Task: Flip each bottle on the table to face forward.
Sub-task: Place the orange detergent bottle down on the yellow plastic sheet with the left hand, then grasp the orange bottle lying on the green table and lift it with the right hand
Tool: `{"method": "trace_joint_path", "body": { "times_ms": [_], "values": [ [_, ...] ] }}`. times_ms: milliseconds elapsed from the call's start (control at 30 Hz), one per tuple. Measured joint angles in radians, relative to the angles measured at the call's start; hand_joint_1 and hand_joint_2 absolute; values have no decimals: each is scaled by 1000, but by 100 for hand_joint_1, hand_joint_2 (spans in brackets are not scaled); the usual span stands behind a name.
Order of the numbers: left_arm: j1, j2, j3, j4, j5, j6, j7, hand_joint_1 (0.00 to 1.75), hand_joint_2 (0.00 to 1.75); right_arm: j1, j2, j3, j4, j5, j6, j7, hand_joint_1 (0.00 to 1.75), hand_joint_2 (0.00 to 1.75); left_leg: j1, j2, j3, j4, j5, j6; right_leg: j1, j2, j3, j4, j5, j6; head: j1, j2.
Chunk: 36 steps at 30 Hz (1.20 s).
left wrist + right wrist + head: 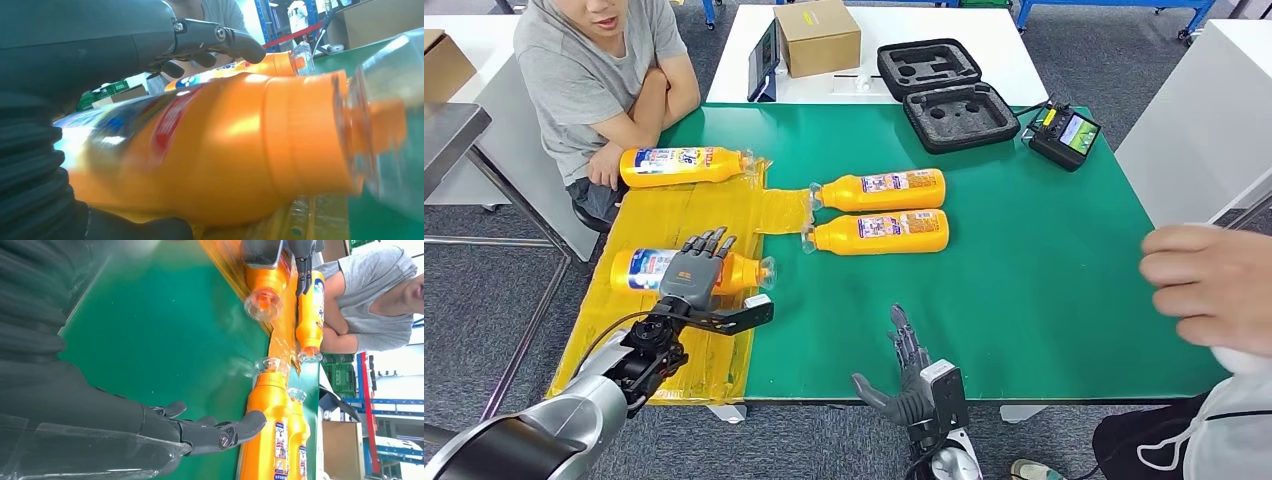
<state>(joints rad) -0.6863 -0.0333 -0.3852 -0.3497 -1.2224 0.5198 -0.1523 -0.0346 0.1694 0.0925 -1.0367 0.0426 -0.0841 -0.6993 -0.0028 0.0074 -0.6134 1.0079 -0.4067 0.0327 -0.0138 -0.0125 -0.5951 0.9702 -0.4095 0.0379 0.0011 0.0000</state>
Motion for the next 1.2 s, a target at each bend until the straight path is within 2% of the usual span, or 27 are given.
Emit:
{"method": "trace_joint_path", "body": {
  "times_ms": [333, 533, 700, 967, 1200],
  "values": [
    [-3, -10, 11, 3, 2, -1, -22, 0, 175, 1, 0, -4, 0, 7, -5, 0, 0, 175, 0, 0, 0, 0, 0, 0, 0, 0, 0, 0, 0, 0, 0, 0],
    [9, -34, 11, 1, 22, 41, -134, 0, 175, 13, 0, -11, -1, 11, -11, 0, 0, 175, 0, 0, -1, 0, 0, 1, 0, -1, 0, 0, 0, 0, 0, 0],
    [37, -43, 11, -21, 43, 42, -194, 0, 175, 20, 0, -17, -2, 12, -8, 0, 0, 175, 0, 0, -1, 0, 0, 1, 0, -1, -1, 0, 0, 0, 0, 0],
    [112, -13, -13, -156, 82, 1, -248, 0, 175, 32, 0, -30, -11, 13, -11, 0, 0, 175, 0, 0, -1, 0, 0, 1, 0, -1, -1, 0, 0, 0, 0, 0],
    [193, 7, -60, -303, 77, 67, -218, 0, 175, 37, 0, -35, -14, 27, -15, 0, 0, 175, 0, 0, -3, 0, 0, 1, 0, -1, -2, 0, 0, 0, 0, 0]
  ]
}}
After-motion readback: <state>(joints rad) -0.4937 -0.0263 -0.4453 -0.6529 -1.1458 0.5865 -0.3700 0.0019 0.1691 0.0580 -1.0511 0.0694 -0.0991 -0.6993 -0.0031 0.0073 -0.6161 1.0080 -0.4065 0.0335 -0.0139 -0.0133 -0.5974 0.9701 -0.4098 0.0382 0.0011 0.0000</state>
